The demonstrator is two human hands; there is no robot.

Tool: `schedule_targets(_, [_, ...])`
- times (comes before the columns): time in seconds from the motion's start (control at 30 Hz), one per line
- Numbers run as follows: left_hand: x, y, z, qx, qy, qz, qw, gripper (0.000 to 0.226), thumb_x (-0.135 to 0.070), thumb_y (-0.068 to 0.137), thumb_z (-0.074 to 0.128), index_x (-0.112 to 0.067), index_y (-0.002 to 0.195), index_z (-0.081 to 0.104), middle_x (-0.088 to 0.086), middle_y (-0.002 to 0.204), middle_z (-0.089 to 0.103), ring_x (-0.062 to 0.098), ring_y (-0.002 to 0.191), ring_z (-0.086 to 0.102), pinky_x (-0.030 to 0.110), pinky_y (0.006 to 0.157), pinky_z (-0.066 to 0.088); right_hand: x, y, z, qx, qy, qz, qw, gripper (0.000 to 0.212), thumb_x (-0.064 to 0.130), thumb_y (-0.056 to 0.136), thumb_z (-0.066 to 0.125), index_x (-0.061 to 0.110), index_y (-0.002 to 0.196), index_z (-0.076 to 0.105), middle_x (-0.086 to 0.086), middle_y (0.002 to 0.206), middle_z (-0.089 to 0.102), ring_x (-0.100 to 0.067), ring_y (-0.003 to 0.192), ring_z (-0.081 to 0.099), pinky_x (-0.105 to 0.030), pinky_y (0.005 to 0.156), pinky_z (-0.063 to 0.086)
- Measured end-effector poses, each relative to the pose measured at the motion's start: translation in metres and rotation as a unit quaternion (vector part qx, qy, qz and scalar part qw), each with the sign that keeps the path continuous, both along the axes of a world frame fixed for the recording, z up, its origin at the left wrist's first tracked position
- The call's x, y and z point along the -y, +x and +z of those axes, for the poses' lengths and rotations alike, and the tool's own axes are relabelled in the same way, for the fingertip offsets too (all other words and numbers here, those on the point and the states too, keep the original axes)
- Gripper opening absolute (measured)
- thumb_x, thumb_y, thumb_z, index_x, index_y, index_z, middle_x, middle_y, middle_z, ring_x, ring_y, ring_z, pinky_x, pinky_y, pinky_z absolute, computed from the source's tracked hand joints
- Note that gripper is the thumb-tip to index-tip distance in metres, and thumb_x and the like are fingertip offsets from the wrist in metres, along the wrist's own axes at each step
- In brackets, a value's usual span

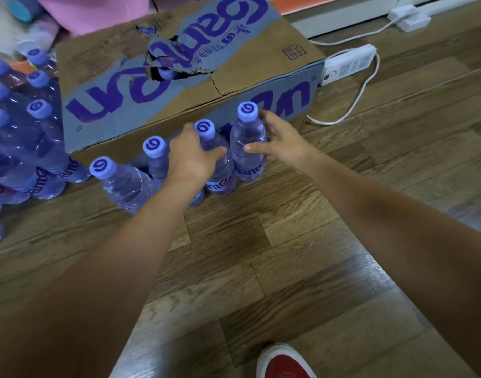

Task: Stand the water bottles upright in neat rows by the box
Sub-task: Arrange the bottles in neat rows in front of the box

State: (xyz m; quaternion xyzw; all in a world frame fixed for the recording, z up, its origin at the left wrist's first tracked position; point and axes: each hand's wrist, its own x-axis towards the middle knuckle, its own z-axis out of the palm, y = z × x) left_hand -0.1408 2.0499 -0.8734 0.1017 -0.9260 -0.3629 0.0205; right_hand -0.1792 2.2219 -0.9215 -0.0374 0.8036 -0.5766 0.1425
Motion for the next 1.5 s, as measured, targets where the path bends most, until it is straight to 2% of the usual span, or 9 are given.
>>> schedule_targets(0.3, [0.003, -0.005, 0.007, 0.016, -0.096, -0.017, 0.995, 0.062, -0.037, 0.075, 0.073, 0.001, 0.117, 0.048, 0.019, 0.12, 0.057, 0.035, 0.113, 0.052, 0.035, 0.085, 0.038, -0.002, -0.005, -0.001, 0.011, 0.0, 0.046, 0.999, 0.07, 0.028, 0.071, 0.074, 0.028, 0.132, 0.039, 0.002, 0.129, 0.057, -0.02, 0.119, 0.055, -0.049, 0.103, 0.045])
schedule_targets(0.5, [0.023, -0.005, 0.028, 0.09, 0.09, -0.072, 0.989, 0.06, -0.038, 0.072, 0.074, -0.002, 0.116, 0.054, 0.01, 0.115, 0.063, 0.026, 0.109, 0.059, 0.038, 0.091, 0.046, 0.004, 0.005, -0.01, 0.007, -0.018, -0.024, 1.0, 0.091, 0.044, 0.056, 0.08, 0.042, 0.131, 0.029, -0.001, 0.138, 0.047, -0.02, 0.128, 0.047, -0.047, 0.107, 0.041])
schedule_targets(0.57, [0.035, 0.0, 0.053, 0.077, 0.168, -0.095, 0.978, 0.062, -0.025, 0.08, 0.069, -0.005, 0.132, 0.041, 0.003, 0.123, 0.055, 0.012, 0.107, 0.059, 0.019, 0.089, 0.048, 0.013, 0.023, -0.01, -0.009, -0.024, -0.109, 0.994, 0.097, 0.036, 0.063, 0.082, 0.031, 0.14, 0.023, -0.004, 0.144, 0.038, -0.018, 0.133, 0.038, -0.043, 0.111, 0.035])
schedule_targets(0.73, [0.108, 0.019, 0.101, 0.01, 0.21, -0.134, 0.968, 0.028, -0.021, 0.084, 0.064, -0.02, 0.11, 0.056, 0.002, 0.107, 0.063, 0.007, 0.096, 0.061, 0.019, 0.086, 0.052, 0.061, 0.102, -0.009, -0.116, -0.03, -0.273, 0.955, 0.054, 0.026, 0.073, 0.075, 0.027, 0.118, 0.046, 0.013, 0.11, 0.043, -0.015, 0.107, 0.047, -0.035, 0.1, 0.042])
schedule_targets(0.9, [0.215, 0.052, 0.079, 0.081, 0.102, -0.073, 0.989, 0.01, -0.016, 0.083, 0.064, -0.026, 0.086, 0.062, 0.007, 0.091, 0.064, 0.004, 0.072, 0.06, 0.006, 0.062, 0.048, 0.119, 0.15, -0.029, -0.08, -0.038, -0.124, 0.988, 0.025, 0.048, 0.069, 0.06, 0.034, 0.09, 0.057, 0.012, 0.094, 0.059, -0.006, 0.087, 0.058, -0.031, 0.085, 0.049])
schedule_targets(1.07, [0.253, 0.083, 0.03, 0.104, 0.142, 0.006, 0.984, 0.009, -0.012, 0.083, 0.064, -0.019, 0.087, 0.06, 0.002, 0.084, 0.061, 0.0, 0.066, 0.059, 0.007, 0.063, 0.046, 0.174, 0.119, 0.024, -0.174, -0.035, -0.049, 0.983, 0.012, 0.021, 0.082, 0.065, 0.03, 0.084, 0.057, 0.014, 0.08, 0.062, 0.003, 0.072, 0.057, -0.009, 0.068, 0.044])
schedule_targets(1.3, [0.183, 0.059, -0.022, 0.101, 0.087, -0.133, 0.982, 0.062, -0.016, 0.077, 0.071, -0.007, 0.129, 0.039, 0.009, 0.12, 0.055, 0.022, 0.109, 0.054, 0.034, 0.095, 0.045, 0.171, 0.09, 0.043, -0.15, -0.067, -0.153, 0.974, 0.026, 0.006, 0.087, 0.056, 0.031, 0.081, 0.055, 0.007, 0.079, 0.059, -0.006, 0.072, 0.058, -0.022, 0.069, 0.048])
schedule_targets(1.4, [0.165, 0.044, -0.02, 0.056, 0.057, -0.112, 0.99, 0.066, -0.021, 0.076, 0.073, -0.005, 0.128, 0.035, 0.011, 0.122, 0.055, 0.028, 0.112, 0.053, 0.03, 0.084, 0.041, 0.137, 0.093, 0.018, -0.111, -0.059, -0.255, 0.959, 0.034, -0.002, 0.083, 0.055, 0.032, 0.081, 0.052, 0.005, 0.08, 0.055, 0.008, 0.062, 0.053, -0.012, 0.064, 0.042])
schedule_targets(1.5, [0.164, 0.042, -0.023, 0.026, 0.032, -0.095, 0.995, 0.066, -0.023, 0.072, 0.077, -0.002, 0.121, 0.037, 0.01, 0.111, 0.055, 0.027, 0.106, 0.054, 0.023, 0.071, 0.031, 0.106, 0.086, 0.01, -0.124, -0.034, -0.328, 0.936, 0.036, 0.01, 0.076, 0.061, 0.037, 0.095, 0.048, -0.002, 0.1, 0.047, -0.005, 0.086, 0.055, -0.022, 0.075, 0.045])
